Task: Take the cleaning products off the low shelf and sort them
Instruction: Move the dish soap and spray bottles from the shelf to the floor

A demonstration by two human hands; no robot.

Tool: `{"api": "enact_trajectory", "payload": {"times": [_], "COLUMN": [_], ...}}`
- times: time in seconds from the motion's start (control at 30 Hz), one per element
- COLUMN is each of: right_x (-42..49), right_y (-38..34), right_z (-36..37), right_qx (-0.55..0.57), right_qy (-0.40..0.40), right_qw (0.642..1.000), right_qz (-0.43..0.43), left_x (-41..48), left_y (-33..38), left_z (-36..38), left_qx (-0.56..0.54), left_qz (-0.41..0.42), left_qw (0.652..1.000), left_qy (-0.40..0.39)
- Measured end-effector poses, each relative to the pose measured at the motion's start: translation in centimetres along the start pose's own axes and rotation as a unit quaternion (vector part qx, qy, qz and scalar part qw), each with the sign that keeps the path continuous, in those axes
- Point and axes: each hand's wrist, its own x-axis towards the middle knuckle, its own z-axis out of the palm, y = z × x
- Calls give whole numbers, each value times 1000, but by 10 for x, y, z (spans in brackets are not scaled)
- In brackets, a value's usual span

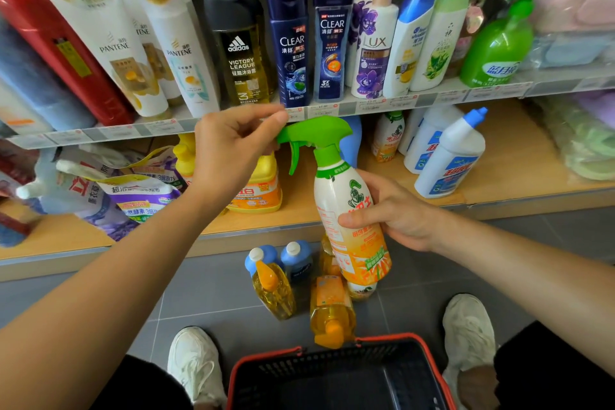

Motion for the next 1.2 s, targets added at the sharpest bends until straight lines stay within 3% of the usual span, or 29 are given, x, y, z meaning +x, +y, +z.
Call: {"api": "enact_trajectory", "payload": {"times": [0.07, 0.17, 0.47, 0.57, 0.67, 0.93, 1.07, 1.2], "right_x": [0, 0, 1, 0, -1, -2, -4, -4], "right_y": [2, 1, -1, 0, 0, 3, 7, 1], "right_z": [1, 2, 4, 5, 8, 20, 30, 27], "right_qx": [-8, -22, -45, -52, -95, -191, -197, -111], "right_qy": [10, 24, 60, 80, 128, 216, 192, 112], "right_qw": [1000, 999, 996, 994, 984, 946, 947, 976], "right_qz": [-6, -22, -52, -56, -80, -146, -165, -152], "left_x": [0, 0, 0, -3, -13, -35, -34, -26], "left_y": [-2, -6, -7, -4, -2, 4, 8, 9], "left_z": [1, 3, 2, 6, 16, 47, 57, 50], "left_qx": [-14, -21, 23, 83, 144, 16, -69, -147], "left_qz": [-38, -36, 46, 85, 107, -83, -114, -155], "left_qw": [998, 997, 999, 993, 983, 996, 990, 976], "left_qy": [-50, -61, -15, -17, 48, -31, -40, -33]}}
